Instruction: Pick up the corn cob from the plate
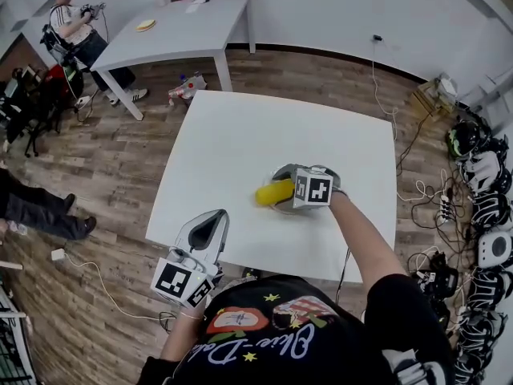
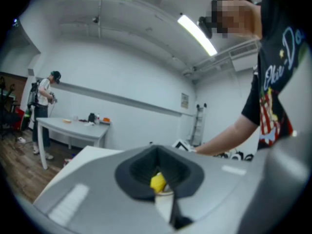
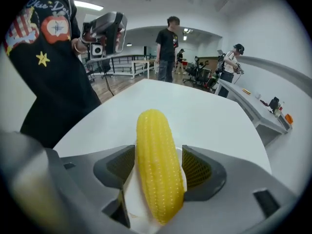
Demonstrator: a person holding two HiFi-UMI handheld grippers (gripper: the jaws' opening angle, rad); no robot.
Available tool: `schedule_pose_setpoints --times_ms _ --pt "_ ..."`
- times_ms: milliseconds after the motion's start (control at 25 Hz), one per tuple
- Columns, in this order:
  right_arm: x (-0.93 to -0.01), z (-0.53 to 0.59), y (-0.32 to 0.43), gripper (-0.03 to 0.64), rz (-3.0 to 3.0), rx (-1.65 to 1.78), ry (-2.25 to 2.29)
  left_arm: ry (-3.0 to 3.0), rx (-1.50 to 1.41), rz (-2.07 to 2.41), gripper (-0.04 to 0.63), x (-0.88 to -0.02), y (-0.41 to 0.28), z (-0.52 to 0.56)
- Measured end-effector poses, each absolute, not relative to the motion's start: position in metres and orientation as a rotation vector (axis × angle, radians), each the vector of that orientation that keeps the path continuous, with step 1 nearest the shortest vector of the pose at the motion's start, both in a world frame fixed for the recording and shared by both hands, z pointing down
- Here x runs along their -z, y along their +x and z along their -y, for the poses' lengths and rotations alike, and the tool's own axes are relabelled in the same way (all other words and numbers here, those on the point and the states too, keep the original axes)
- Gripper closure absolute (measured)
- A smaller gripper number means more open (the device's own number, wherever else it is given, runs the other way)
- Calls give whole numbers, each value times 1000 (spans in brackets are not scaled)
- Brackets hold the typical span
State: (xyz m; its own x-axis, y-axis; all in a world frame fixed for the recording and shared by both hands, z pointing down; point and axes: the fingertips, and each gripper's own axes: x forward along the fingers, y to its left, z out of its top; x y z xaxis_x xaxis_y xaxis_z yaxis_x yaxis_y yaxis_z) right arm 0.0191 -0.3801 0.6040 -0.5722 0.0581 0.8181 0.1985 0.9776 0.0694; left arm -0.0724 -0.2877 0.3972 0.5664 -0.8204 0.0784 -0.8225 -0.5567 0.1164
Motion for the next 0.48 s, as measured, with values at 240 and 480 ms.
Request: schedule_pose_setpoints --times_ms 240,480 --pt "-611 382 19 341 2133 163 -209 2654 -2 1383 600 -399 -75 296" --pt "-602 385 25 344 2167 126 -50 2650 27 1374 600 -401 -83 297"
